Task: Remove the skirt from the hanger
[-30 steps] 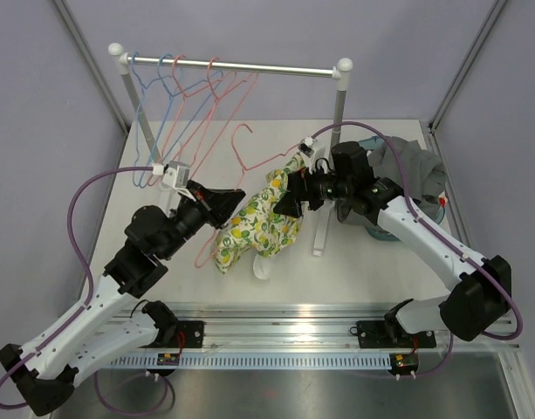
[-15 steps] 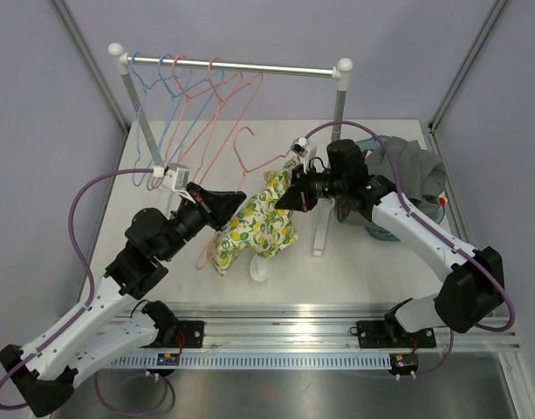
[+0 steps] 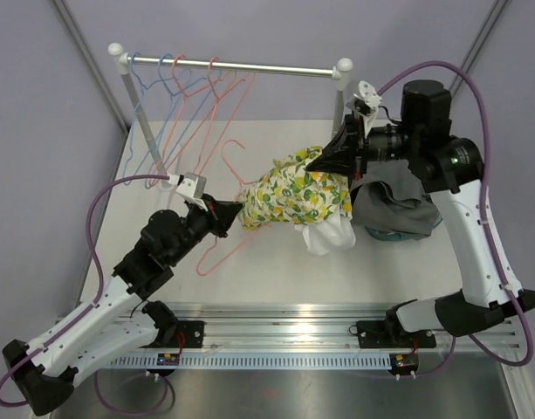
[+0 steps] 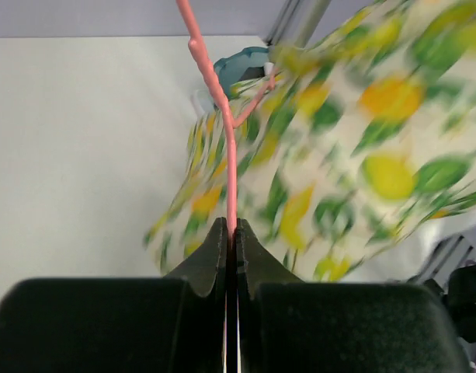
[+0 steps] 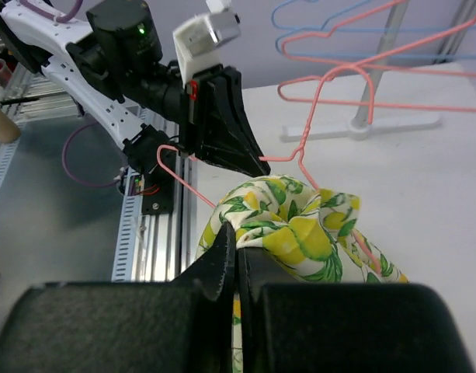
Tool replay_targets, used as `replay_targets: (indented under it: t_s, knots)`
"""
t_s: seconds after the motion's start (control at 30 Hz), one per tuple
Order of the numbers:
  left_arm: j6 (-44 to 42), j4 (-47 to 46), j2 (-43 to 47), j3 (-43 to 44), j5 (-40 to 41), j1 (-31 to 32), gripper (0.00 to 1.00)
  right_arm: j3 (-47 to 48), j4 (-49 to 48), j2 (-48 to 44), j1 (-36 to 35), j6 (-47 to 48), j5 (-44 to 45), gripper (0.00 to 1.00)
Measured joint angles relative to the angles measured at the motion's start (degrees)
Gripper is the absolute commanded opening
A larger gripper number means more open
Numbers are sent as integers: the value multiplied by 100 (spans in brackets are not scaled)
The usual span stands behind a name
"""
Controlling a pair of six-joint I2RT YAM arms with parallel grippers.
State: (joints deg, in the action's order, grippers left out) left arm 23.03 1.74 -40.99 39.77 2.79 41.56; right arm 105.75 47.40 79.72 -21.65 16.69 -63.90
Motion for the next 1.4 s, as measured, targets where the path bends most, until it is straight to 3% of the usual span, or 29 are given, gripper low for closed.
replay_targets:
  t_s: [0.33, 0.7, 0.83, 1.03, 1.27, 1.37, 1.4]
  knots:
    - [-413, 286, 11, -116, 409, 0, 0, 1604, 645, -282, 907, 20, 48, 0]
    - [-841, 584, -11, -181, 686, -2, 0, 1764, 914, -739, 1126, -74, 505, 0]
    - [-1014, 649, 15, -179, 713, -2, 0, 1480, 903, -737, 1132, -74, 592, 0]
    - [-1213, 680, 302, -98, 529, -2, 0, -50, 629, -686, 1132, -81, 415, 1]
    - [-1416, 684, 431, 330, 457, -2, 0, -1722, 455, -227, 1045, 219, 334, 19]
    - [-1569, 741, 374, 533, 501, -2, 0, -2159, 562, -131, 887, 610, 435, 47]
    - [-1628, 769, 337, 616, 518, -2, 0, -2280, 612, -101, 833, 763, 481, 63]
